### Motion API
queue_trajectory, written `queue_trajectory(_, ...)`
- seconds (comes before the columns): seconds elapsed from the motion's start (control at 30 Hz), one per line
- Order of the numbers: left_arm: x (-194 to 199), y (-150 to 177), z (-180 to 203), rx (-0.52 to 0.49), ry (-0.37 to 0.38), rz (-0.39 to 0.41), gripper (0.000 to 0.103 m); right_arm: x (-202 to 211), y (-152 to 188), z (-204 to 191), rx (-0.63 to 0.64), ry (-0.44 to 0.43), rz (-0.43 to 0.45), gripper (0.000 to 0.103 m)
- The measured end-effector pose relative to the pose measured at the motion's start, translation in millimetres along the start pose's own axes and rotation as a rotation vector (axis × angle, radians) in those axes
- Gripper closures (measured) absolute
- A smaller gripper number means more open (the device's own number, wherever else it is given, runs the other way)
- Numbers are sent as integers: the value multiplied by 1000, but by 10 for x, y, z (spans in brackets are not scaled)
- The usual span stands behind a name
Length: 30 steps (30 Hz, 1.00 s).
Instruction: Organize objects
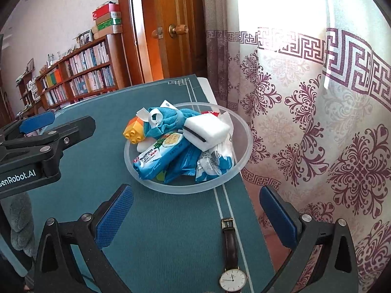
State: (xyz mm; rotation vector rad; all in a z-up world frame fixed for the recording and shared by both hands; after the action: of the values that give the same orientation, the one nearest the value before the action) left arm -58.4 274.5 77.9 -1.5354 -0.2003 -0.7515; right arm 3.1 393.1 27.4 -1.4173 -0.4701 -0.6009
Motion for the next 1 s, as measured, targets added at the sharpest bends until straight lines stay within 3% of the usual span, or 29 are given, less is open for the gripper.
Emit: queue_trajectory(1.0,-99,189,39,-39,-10,-42,0,-198,-41,29,22,79,-18,0)
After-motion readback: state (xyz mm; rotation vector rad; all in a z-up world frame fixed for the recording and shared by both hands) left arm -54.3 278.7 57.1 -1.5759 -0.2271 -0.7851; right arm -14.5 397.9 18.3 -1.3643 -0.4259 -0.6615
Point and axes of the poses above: each gripper's, at about its wrist camera, not at the fingertips, and x roughly against the way its jaws point, z to its right, y to its underside, the point moved 9 cm from there along -x, roughly the way its jaws point, and after that the axes turned 11 degrees about x, right-handed, at the moved point
